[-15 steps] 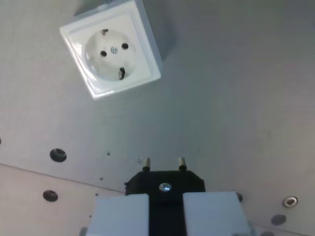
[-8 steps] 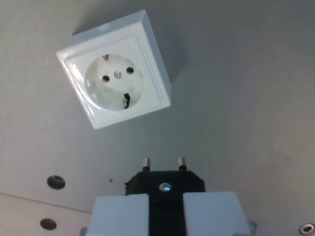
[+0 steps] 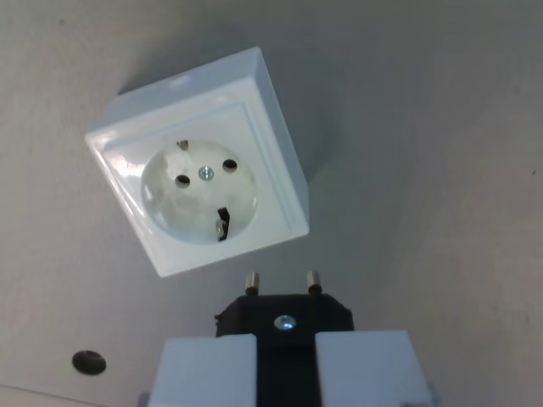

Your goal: Move above the white socket

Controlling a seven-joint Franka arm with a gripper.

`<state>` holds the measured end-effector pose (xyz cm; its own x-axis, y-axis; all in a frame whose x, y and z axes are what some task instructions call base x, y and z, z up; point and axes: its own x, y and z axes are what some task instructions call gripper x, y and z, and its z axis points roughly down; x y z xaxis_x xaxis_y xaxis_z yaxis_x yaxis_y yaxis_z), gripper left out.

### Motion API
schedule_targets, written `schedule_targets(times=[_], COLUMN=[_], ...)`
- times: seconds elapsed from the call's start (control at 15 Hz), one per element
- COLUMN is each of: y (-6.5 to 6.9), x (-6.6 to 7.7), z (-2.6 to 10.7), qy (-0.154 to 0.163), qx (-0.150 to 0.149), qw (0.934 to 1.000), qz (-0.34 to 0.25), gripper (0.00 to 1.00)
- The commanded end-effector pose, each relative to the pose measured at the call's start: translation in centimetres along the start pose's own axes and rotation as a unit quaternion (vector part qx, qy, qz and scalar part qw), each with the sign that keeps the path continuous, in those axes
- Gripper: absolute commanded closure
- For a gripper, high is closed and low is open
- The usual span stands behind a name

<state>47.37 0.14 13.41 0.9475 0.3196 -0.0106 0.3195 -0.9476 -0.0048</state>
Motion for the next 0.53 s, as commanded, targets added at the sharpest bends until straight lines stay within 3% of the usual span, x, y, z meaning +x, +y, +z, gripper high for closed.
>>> schedule_targets(times=[0.07,0.53], y=[-0.3,-0.4], x=[0.6,1.0], z=[1.0,2.1], qy=[0.026,0.019], qx=[-0.001,0.000], qw=[0.9996,0.9998], qz=[0.014,0.011], gripper=[1.00,1.00])
